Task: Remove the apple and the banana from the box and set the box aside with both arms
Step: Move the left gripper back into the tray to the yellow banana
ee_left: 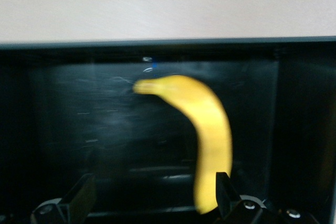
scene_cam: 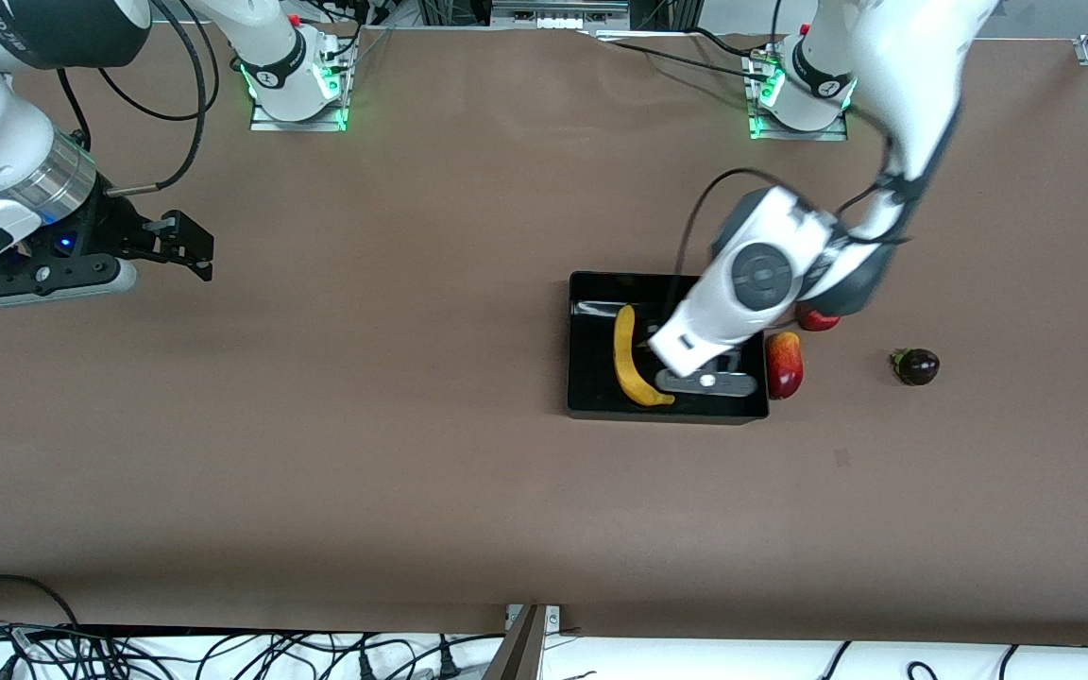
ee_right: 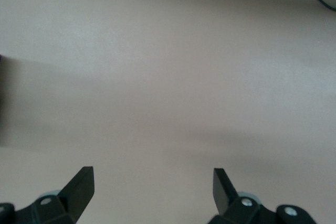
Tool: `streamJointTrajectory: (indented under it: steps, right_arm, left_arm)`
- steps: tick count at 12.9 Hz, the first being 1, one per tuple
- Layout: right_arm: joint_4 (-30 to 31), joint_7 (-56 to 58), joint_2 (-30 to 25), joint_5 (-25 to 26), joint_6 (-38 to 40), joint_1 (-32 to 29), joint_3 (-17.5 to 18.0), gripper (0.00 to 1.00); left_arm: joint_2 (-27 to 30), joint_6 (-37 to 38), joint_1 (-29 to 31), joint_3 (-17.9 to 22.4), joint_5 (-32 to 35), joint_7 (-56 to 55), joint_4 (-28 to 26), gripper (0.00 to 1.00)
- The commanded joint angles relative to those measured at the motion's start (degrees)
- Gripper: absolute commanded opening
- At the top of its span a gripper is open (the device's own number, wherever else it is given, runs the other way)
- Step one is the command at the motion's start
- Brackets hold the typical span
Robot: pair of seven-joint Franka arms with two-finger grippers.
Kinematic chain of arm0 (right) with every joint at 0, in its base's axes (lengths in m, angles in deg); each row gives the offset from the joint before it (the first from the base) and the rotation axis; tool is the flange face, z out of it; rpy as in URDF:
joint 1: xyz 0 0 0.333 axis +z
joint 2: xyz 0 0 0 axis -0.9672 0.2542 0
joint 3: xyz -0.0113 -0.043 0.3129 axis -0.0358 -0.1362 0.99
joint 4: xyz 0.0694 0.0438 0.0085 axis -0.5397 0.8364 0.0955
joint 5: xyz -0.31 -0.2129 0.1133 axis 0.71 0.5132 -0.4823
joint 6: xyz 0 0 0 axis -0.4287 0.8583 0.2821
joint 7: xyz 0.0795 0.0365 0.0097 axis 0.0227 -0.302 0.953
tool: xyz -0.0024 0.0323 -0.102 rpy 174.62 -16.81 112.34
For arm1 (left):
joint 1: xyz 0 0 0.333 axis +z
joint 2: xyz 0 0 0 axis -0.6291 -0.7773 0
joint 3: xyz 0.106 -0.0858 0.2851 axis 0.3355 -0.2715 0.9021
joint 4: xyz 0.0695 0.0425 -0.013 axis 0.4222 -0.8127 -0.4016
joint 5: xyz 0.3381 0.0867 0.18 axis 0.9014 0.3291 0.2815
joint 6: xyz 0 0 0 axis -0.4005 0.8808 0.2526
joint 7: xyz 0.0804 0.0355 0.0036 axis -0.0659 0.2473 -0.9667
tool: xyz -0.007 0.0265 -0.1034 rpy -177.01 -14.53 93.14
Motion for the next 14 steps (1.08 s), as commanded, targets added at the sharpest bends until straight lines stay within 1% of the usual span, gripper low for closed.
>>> streamJointTrajectory:
  steps: [1, 2, 4, 8, 9, 11, 12, 14]
  right_arm:
    - [-0.85, 0.07, 0.3, -0.93, 0.2, 0.11, -0.2, 1.0]
    - [-0.85, 0.07, 0.3, -0.93, 0.2, 0.11, -0.2, 1.0]
    - [-0.85, 0.07, 0.3, -0.93, 0.2, 0.11, -0.2, 1.0]
    - [-0.76, 0.07, 0.3, -0.93, 0.2, 0.11, -0.2, 1.0]
    - [-0.85, 0.07, 0.3, -0.93, 0.12, 0.11, -0.2, 1.0]
    - [-0.85, 0.07, 0.3, -0.93, 0.2, 0.11, -0.2, 1.0]
    - [-0.85, 0.07, 0.3, -0.93, 0.12, 0.11, -0.2, 1.0]
    - [-0.85, 0.07, 0.3, -0.93, 0.12, 0.11, -0.2, 1.0]
  left_arm:
    - [-4.38, -3.08, -3.26, 0.92, 0.73, -4.03, 2.21, 1.0]
    - [-5.17, -4.32, -3.26, 0.92, 1.34, -3.95, 2.11, 1.0]
    - [-7.19, -7.04, -3.44, 0.83, 4.76, -4.12, 1.94, 1.0]
    - [-8.6, -11.36, -4.41, 1.1, 5.12, -4.12, -0.08, 1.0]
    - [-8.69, -11.36, -4.32, 1.36, 6.17, -4.04, -0.08, 0.8]
    - [-8.43, -10.67, -3.62, 1.27, 7.41, -3.86, -0.08, 0.02]
    - [-8.34, -10.05, -3.62, 1.27, 7.49, -3.69, -0.08, 0.0]
    - [-7.47, -8.56, -3.53, 1.27, 7.41, -4.03, 0.35, 0.0]
